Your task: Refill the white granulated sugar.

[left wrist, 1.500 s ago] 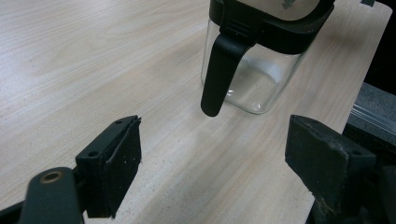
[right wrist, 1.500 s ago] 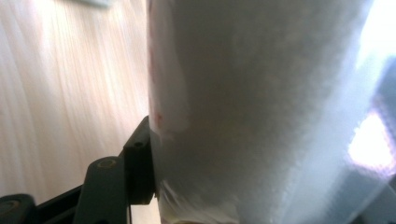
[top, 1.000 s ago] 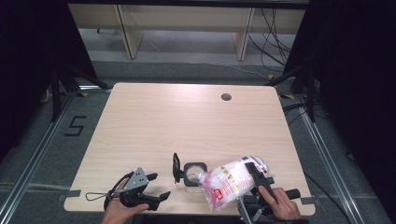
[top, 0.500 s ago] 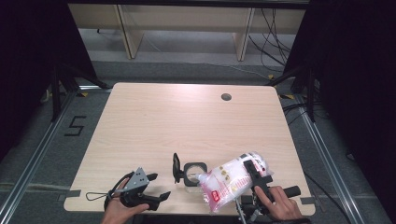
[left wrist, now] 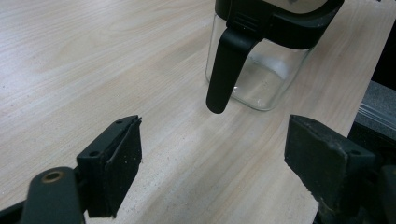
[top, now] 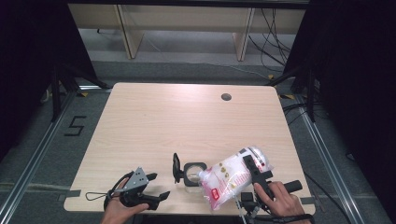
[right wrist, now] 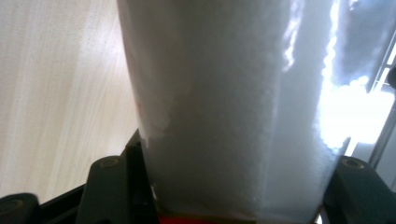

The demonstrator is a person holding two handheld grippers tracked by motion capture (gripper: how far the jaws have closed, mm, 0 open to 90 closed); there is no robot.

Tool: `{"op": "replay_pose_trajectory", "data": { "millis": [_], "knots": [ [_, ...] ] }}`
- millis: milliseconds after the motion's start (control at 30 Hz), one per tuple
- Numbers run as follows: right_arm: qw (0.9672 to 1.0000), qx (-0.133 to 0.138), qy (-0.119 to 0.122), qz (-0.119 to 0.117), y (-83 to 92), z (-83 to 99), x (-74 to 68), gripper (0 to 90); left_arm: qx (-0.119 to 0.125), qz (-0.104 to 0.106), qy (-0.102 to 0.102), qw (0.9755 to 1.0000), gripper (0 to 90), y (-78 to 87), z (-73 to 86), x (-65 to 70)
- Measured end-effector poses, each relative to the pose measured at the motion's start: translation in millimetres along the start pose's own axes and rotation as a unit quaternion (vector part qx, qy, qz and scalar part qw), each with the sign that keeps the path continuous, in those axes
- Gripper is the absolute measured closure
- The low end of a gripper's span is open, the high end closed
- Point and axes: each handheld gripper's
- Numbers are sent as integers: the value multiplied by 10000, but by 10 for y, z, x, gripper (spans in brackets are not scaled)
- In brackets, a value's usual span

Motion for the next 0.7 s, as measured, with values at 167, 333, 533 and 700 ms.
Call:
{"op": "replay_pose_trajectory", "data": {
  "millis": [167,333,533,700],
  "knots": [
    [9998,-23,186,13,8,-1,24,416,-29,-21,-55,10000,184,7,-2,-10],
    [9996,-82,234,-109,31,-4,58,416,-30,-10,-60,10000,185,7,-3,-7],
    [9984,-154,542,-41,54,12,83,417,-48,-15,-86,10000,186,7,-4,-9],
    [9986,-223,470,46,76,22,96,417,-47,-16,-90,9999,186,7,-4,-10]
  ]
}}
Point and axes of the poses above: each handheld gripper's, and its own axes: y roughly backward along the jaws, z roughly out of its underside, x roughly to its right, and after that the axes turned 8 degrees about y, right-handed
